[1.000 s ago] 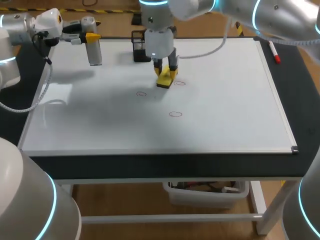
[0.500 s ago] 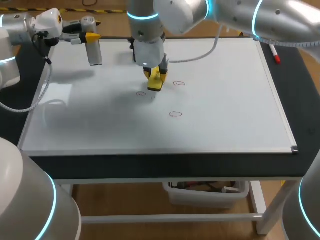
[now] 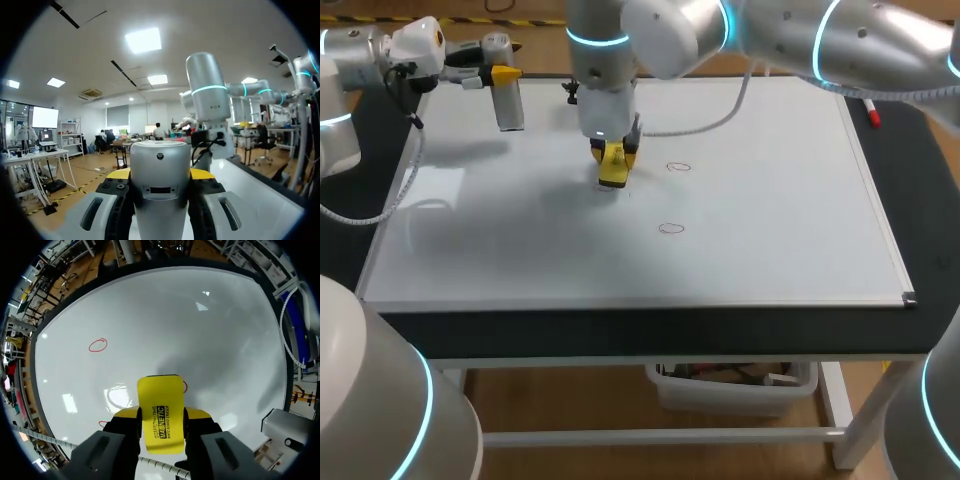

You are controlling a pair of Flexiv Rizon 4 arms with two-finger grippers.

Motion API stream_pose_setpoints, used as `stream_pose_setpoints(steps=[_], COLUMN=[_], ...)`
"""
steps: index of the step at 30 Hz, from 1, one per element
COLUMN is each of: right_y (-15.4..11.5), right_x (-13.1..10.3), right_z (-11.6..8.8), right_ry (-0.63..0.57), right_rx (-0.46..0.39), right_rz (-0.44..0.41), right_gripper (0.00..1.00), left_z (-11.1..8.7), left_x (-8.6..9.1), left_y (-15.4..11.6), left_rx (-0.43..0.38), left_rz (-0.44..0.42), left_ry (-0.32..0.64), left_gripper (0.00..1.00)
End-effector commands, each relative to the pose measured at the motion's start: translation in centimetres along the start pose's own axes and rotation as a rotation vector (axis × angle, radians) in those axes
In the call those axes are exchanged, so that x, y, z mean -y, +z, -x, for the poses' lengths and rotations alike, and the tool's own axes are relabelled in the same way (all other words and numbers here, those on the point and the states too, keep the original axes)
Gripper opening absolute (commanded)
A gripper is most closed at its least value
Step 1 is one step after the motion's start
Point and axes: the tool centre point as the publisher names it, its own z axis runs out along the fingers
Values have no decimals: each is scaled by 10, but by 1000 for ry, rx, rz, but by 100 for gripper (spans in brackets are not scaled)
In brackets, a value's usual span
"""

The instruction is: Pick up the inspection probe, press it on each red-marked spot on the whiteboard one by one, put down the probe, pick up the eraser, and wipe off all the red marks.

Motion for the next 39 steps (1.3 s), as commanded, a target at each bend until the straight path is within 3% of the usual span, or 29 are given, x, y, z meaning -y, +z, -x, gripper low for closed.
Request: stream_pose_setpoints(steps=[1, 18, 39], right_y=[3, 15, 30], right_x=[3, -23, -30], right_z=[14, 35, 35], right_ry=[-12, -79, -104], right_rx=[-30, -45, -63], right_rz=[17, 21, 36], right_gripper=[0, 0, 0], left_z=[1, 1, 1], left_x=[1, 1, 1], left_y=[0, 0, 0], left_rx=[-4, -4, -4], left_rz=[-1, -1, -1], left_ry=[0, 0, 0], left_gripper=[0, 0, 0])
